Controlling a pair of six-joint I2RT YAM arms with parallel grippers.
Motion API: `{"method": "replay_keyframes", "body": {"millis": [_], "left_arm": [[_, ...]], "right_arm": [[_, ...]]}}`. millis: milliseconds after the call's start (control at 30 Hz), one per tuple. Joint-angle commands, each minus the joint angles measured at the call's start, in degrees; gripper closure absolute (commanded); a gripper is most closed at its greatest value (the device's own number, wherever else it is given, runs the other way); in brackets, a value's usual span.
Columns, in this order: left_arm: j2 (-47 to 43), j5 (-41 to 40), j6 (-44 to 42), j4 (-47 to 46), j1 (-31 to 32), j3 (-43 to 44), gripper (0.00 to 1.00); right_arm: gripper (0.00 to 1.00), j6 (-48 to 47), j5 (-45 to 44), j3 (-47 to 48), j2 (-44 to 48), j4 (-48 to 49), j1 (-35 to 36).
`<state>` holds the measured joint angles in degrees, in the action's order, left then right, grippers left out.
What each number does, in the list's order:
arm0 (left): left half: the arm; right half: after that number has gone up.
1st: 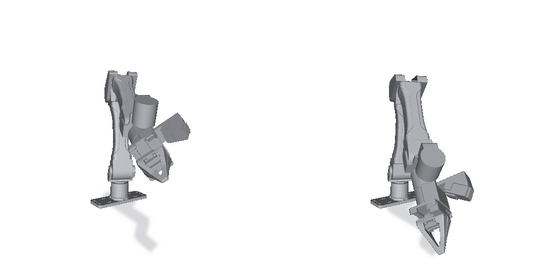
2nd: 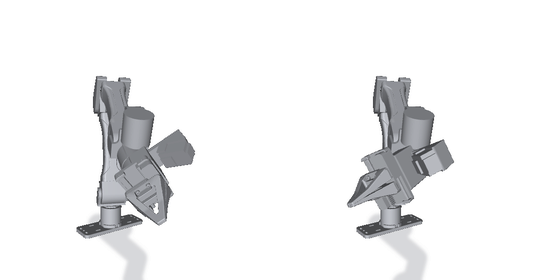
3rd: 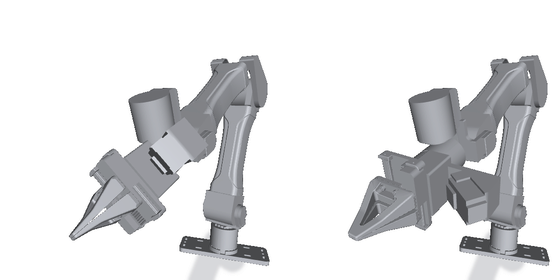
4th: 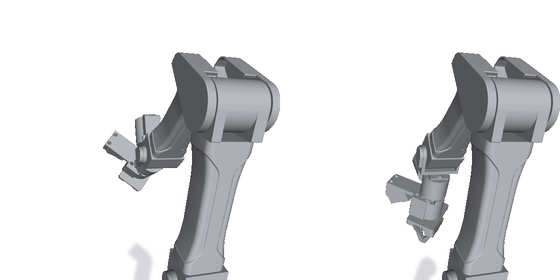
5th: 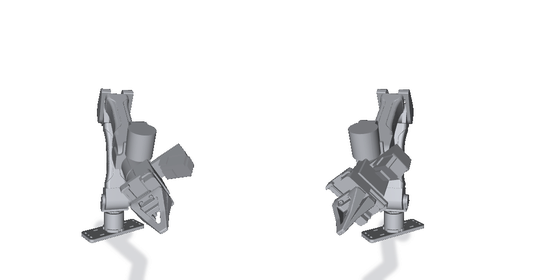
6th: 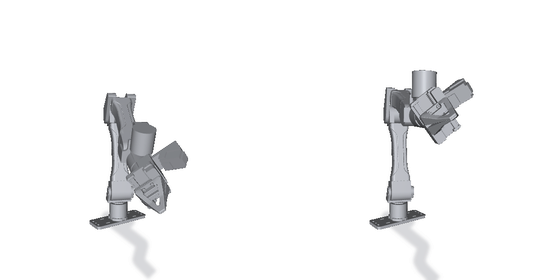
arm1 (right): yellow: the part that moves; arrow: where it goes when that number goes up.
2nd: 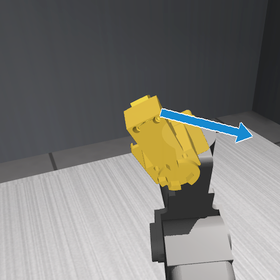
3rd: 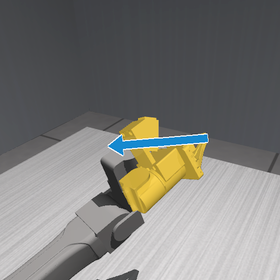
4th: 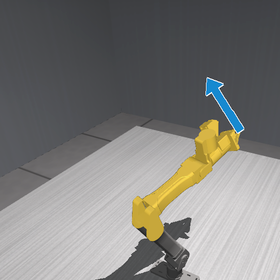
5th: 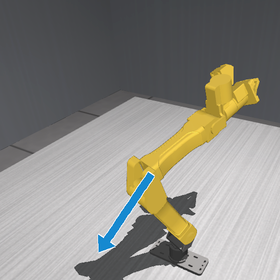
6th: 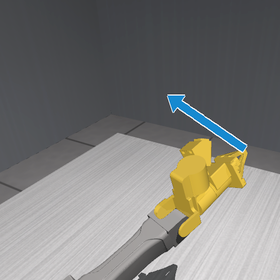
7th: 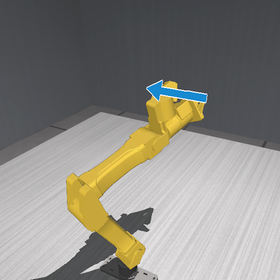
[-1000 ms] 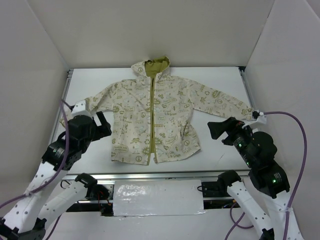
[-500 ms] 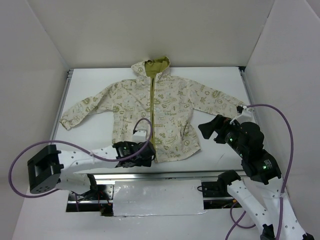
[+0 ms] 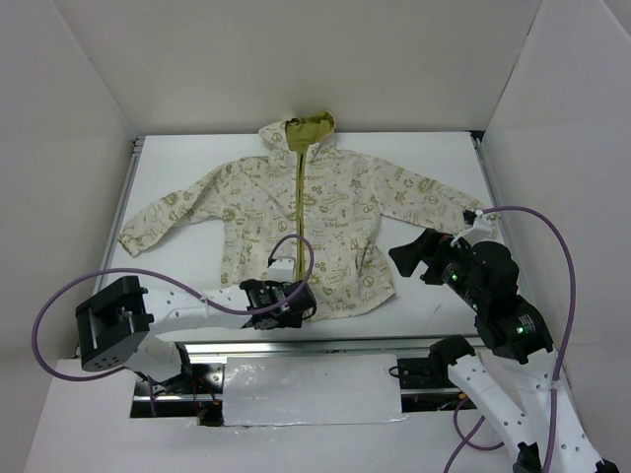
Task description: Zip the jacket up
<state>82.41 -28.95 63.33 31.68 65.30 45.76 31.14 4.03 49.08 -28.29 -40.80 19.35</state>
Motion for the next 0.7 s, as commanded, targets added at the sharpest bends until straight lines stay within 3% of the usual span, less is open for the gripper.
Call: {"method": "replay_keyframes", "body": {"millis": [0,367,667], "left_arm": [[1.26,-1.37,1.36,-0.22,0.27,1.53,0.18],[3.98,-2.69,3.20,0.66,0.27,1.18,0.22],[6.80,-2.25,3.82,-0.13,0.62,0.12,0.31]], "right_arm": [[0.00,-1.08,1.15,-0.39,0.52,2.65,-0.02],[0.00,-1.16,1.68,-0.65,0.87,3.00,0.07],[0.00,-1.25,1.68,-1.00,0.96,3.18,0.07]]}}
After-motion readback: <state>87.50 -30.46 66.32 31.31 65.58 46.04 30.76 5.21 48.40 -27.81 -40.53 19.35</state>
